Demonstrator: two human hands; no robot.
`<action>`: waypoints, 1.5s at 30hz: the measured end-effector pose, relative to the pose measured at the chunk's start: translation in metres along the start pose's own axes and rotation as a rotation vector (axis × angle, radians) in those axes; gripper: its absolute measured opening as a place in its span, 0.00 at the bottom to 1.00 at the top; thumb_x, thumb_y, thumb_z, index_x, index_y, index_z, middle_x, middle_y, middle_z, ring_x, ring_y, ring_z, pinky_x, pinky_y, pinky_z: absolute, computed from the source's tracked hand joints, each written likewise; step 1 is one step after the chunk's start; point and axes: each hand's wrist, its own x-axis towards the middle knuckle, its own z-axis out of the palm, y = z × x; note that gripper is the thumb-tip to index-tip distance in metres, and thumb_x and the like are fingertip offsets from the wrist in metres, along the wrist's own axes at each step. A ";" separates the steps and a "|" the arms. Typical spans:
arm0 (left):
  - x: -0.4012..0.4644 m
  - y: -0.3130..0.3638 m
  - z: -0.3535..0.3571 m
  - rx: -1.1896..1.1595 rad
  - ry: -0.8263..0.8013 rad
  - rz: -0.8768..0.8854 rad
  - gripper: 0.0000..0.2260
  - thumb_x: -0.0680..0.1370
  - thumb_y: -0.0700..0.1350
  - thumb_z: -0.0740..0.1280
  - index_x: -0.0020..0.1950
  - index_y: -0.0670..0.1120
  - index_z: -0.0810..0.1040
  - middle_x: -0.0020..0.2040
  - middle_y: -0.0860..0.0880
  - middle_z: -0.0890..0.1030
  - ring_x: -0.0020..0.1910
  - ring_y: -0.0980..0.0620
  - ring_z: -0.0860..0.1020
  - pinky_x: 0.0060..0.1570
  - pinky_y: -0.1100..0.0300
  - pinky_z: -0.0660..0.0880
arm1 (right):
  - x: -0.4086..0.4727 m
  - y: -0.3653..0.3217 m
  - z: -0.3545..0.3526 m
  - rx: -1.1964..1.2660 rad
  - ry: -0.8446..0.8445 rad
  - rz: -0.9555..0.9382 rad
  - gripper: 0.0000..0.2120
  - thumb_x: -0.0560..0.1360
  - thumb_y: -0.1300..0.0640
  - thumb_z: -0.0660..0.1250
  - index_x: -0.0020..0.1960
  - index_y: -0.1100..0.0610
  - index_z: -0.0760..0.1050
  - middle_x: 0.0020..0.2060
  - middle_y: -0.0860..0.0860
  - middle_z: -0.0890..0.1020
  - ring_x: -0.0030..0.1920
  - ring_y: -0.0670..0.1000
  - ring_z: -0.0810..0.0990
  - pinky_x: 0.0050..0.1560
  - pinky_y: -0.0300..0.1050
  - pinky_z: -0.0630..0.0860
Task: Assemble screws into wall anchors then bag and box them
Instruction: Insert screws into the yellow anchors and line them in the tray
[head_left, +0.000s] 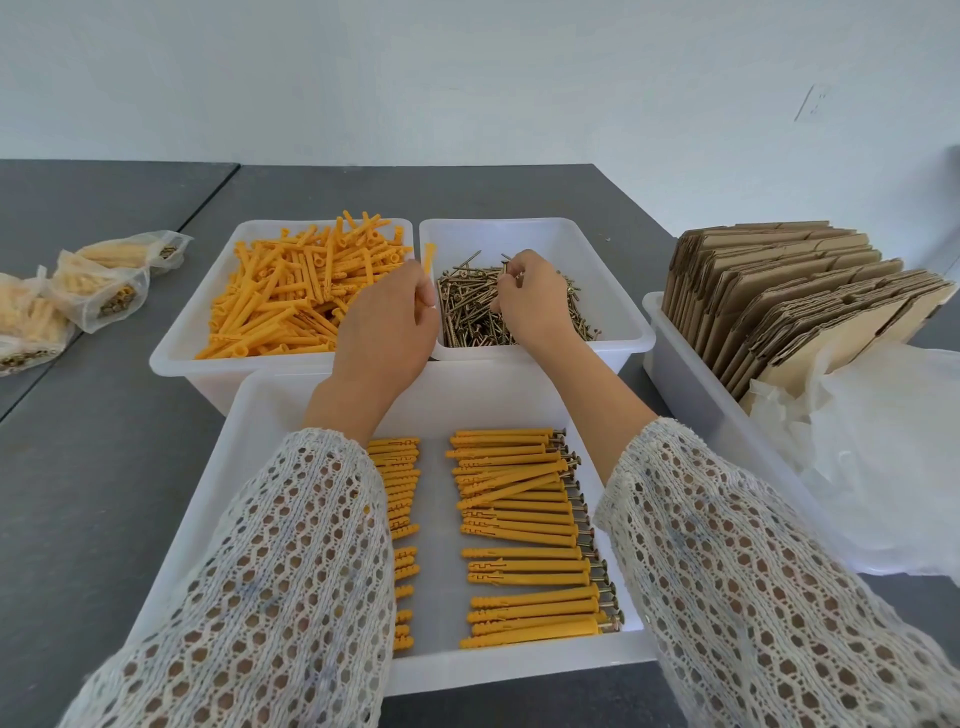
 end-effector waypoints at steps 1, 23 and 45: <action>0.000 0.001 0.000 0.005 0.009 0.008 0.06 0.78 0.36 0.60 0.50 0.45 0.72 0.34 0.51 0.73 0.32 0.51 0.71 0.30 0.54 0.66 | 0.000 0.000 0.000 0.016 -0.004 0.016 0.07 0.80 0.64 0.56 0.54 0.63 0.72 0.46 0.61 0.82 0.39 0.53 0.74 0.40 0.48 0.73; 0.000 -0.004 0.009 0.163 -0.061 0.011 0.25 0.83 0.61 0.53 0.29 0.50 0.61 0.26 0.51 0.66 0.26 0.52 0.65 0.28 0.59 0.58 | -0.014 -0.021 0.001 0.574 0.225 0.118 0.11 0.79 0.71 0.54 0.57 0.59 0.62 0.36 0.59 0.82 0.30 0.50 0.78 0.33 0.41 0.78; 0.003 -0.005 0.013 0.140 -0.054 -0.088 0.27 0.83 0.61 0.54 0.27 0.49 0.62 0.25 0.50 0.64 0.25 0.51 0.64 0.28 0.59 0.56 | -0.012 -0.025 0.007 0.919 0.220 0.308 0.11 0.80 0.70 0.54 0.55 0.57 0.62 0.36 0.60 0.82 0.28 0.51 0.78 0.35 0.44 0.79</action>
